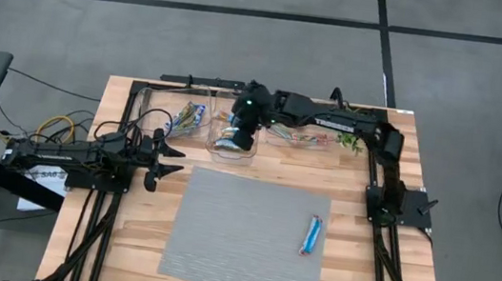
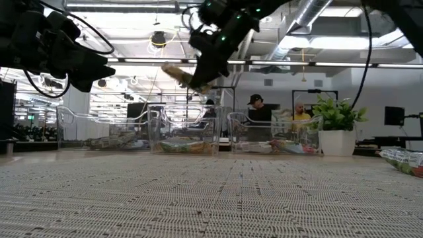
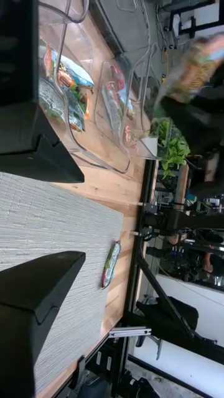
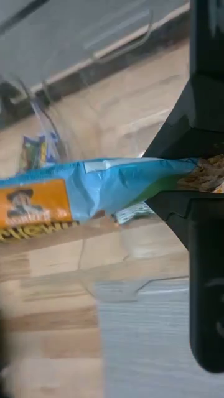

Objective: Pick and place Granola Bars by type
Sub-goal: Put the yellow granola bar into the center transparent bin, then put the red granola bar into the right transparent bin

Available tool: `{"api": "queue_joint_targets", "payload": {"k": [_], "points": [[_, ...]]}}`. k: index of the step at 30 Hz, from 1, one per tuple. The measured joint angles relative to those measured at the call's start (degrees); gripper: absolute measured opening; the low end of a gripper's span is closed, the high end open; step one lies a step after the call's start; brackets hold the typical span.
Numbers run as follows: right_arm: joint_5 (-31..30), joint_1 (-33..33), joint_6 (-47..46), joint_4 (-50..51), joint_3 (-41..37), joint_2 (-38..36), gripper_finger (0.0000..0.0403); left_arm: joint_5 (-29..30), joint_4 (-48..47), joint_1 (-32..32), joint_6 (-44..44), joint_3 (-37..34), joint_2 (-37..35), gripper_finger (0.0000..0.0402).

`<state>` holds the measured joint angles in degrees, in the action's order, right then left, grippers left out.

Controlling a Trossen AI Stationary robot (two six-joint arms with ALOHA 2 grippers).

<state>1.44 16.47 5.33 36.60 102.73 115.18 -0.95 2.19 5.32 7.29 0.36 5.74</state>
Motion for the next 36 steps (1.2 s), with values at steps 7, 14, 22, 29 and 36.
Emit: {"api": "queue_joint_targets", "payload": {"k": [7,14,22,29,36], "points": [[-0.03,-0.85,3.84,13.53,8.37,6.36,0.0055,0.27,-0.03,0.00,-0.01,0.01,0.39,0.0183],[-0.05,-1.49,4.16,18.61,10.67,9.86,0.0055,0.35,-0.13,0.01,0.00,0.01,0.25,0.0183],[-0.05,-1.34,7.14,18.64,10.57,9.94,0.0066,0.35,-0.13,0.02,-0.02,0.00,0.26,0.0183],[-0.02,-0.98,7.18,18.66,10.59,9.92,0.0133,0.35,-0.13,0.00,0.00,0.00,0.26,0.0183],[0.98,-0.98,6.15,18.66,10.52,9.51,0.0191,0.34,-0.13,0.00,0.00,0.00,0.26,0.0183]]}}
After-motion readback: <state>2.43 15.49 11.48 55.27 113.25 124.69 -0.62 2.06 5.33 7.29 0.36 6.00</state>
